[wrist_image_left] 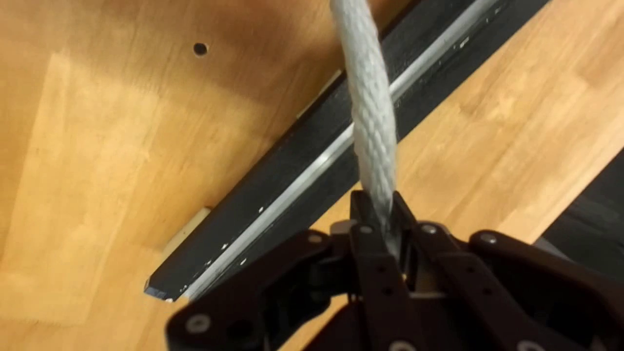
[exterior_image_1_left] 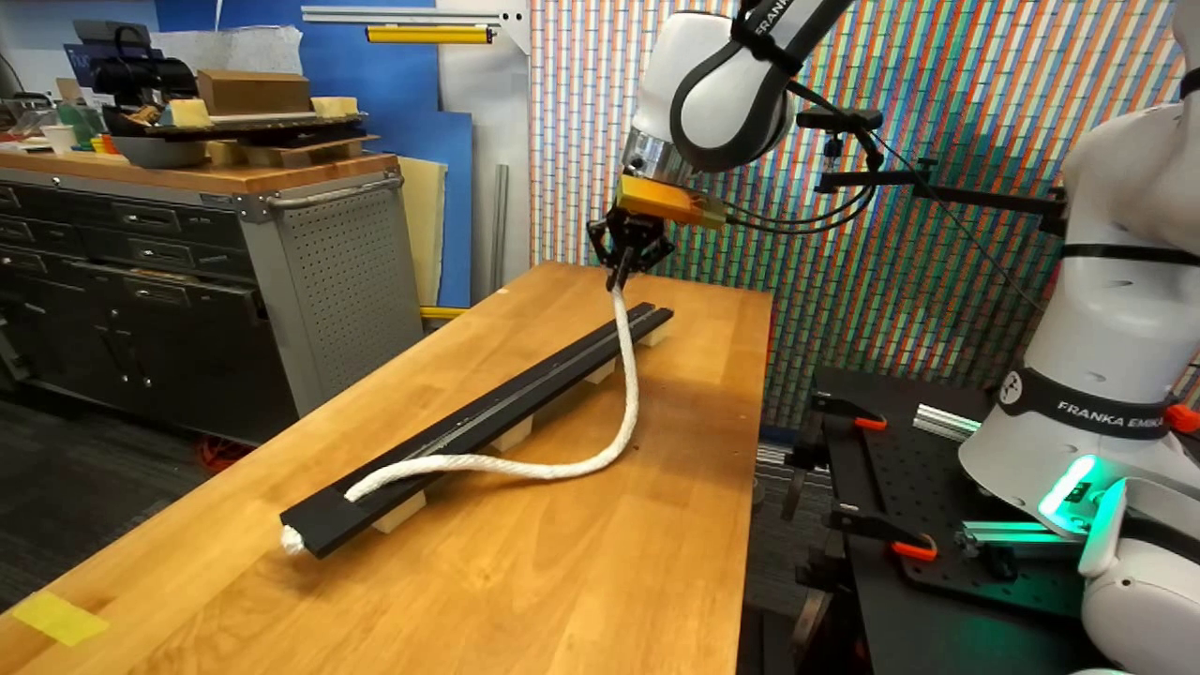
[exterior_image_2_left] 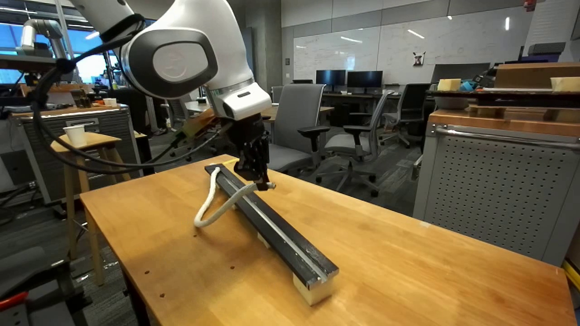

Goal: Pick up the rope and put it in between the black object.

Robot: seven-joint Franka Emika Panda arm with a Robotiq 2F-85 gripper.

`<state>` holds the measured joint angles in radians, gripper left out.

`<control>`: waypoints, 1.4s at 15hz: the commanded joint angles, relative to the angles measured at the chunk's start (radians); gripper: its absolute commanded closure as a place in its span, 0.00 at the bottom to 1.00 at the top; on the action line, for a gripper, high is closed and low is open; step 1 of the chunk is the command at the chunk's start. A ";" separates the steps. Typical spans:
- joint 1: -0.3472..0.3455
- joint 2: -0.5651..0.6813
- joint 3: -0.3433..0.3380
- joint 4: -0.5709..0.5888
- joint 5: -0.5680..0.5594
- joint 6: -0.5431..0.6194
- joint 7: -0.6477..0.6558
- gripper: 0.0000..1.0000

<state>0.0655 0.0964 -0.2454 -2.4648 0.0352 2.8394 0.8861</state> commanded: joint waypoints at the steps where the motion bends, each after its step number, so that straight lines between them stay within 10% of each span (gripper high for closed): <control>1: -0.082 -0.067 0.028 0.013 0.071 -0.035 -0.004 0.97; 21: -0.218 -0.067 0.033 0.125 0.350 -0.041 -0.052 0.97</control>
<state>-0.1372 -0.0050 -0.2318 -2.3793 0.3365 2.8111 0.8782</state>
